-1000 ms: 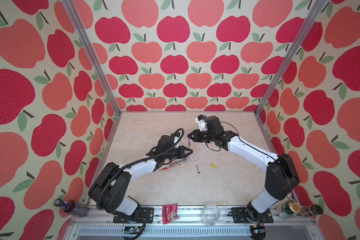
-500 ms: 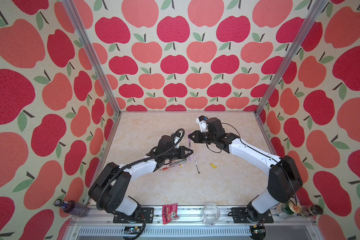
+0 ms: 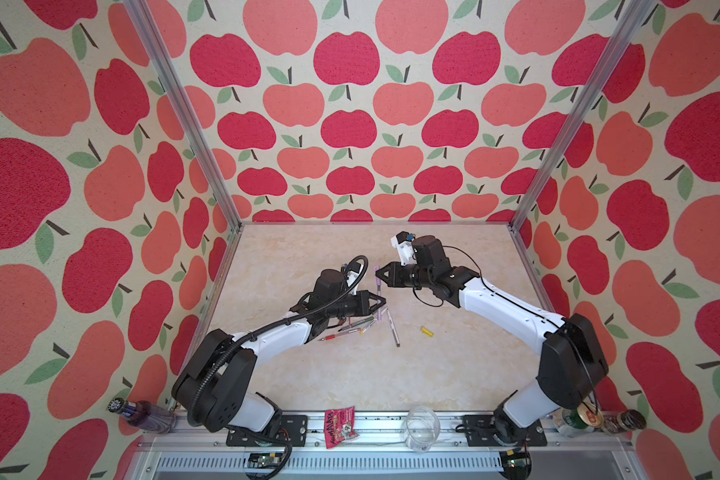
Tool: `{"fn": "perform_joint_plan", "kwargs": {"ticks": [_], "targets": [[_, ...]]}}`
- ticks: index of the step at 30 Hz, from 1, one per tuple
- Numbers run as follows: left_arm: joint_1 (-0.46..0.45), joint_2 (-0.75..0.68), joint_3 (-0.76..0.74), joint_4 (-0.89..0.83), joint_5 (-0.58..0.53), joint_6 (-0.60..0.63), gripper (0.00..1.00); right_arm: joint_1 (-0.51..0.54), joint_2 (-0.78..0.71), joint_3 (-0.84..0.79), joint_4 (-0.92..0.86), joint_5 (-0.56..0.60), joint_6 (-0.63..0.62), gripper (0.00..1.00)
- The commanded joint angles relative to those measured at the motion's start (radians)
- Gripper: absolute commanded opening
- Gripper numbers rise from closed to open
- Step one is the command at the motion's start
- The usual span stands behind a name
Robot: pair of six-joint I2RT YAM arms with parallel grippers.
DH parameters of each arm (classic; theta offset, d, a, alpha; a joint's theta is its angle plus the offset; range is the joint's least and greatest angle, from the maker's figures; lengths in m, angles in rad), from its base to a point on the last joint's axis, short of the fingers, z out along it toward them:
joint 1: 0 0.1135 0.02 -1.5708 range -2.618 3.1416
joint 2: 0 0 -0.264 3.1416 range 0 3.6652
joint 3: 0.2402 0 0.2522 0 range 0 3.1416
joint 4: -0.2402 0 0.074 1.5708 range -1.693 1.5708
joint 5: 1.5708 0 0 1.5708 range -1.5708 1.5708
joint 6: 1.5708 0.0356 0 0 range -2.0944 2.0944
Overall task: Insert the pens into the pen caps
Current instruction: 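Lower the pink cap onto the pen nib with the right gripper, then push the cap down over the pen with the right gripper while the left gripper holds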
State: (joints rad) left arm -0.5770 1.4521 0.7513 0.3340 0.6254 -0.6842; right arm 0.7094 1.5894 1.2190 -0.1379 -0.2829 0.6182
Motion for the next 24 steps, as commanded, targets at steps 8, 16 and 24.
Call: {"fn": "perform_joint_plan", "kwargs": {"ticks": [8,16,24], "targets": [[0.025,-0.048,0.066,-0.04,-0.021,0.087,0.0,0.01,-0.036,0.015,-0.048,-0.034,-0.021,0.06],[0.05,-0.077,0.079,-0.046,-0.011,0.114,0.0,0.018,-0.052,-0.01,-0.045,-0.044,-0.02,0.08],[0.064,-0.079,0.116,-0.14,0.075,0.187,0.0,0.006,-0.096,-0.001,-0.03,-0.101,-0.055,0.25]]}}
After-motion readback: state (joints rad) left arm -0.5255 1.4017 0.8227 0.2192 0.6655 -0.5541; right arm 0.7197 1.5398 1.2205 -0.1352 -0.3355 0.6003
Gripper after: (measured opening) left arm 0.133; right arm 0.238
